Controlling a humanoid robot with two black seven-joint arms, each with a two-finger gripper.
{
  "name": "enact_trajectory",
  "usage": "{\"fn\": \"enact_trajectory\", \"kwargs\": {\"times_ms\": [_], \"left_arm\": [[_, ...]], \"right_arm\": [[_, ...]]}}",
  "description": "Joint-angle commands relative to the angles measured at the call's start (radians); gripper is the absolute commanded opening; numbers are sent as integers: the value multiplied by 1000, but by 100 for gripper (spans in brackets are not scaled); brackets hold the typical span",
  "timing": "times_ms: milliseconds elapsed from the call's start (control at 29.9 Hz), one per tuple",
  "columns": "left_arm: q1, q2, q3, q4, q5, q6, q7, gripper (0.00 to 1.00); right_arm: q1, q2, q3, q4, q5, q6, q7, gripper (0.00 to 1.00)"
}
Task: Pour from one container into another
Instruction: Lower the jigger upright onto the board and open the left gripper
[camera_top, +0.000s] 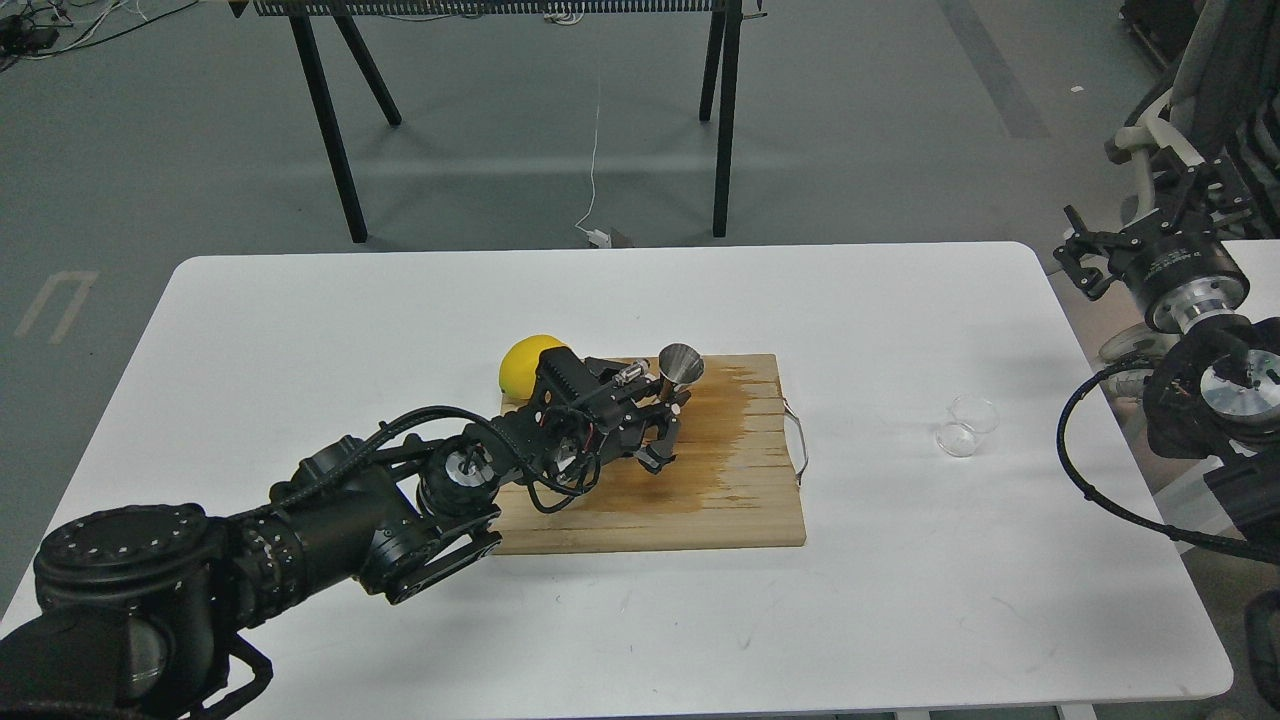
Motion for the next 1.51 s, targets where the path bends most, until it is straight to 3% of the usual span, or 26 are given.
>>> {"fn": "enact_trajectory", "kwargs": {"times_ms": [0, 334, 803, 1003, 1104, 1472], "left_arm": [[10, 0, 0, 0, 0, 9, -1, 1], [11, 0, -1, 0, 0, 21, -1, 7], [28, 0, -5, 3, 0, 29, -22, 53], [28, 0, -6, 3, 0, 41, -28, 81], [28, 0, -8, 3, 0, 41, -35, 88], [27, 0, -6, 3, 0, 40, -41, 94]], "right_arm": [[1, 0, 0, 0, 0, 0, 1, 99], [4, 0, 0, 0, 0, 0, 1, 99], [8, 0, -2, 0, 0, 0, 1, 99], [9, 2, -2, 1, 0, -2, 1, 99], [11, 2, -2, 1, 0, -2, 1, 99], [11, 0, -2, 6, 0, 0, 1, 99]]}}
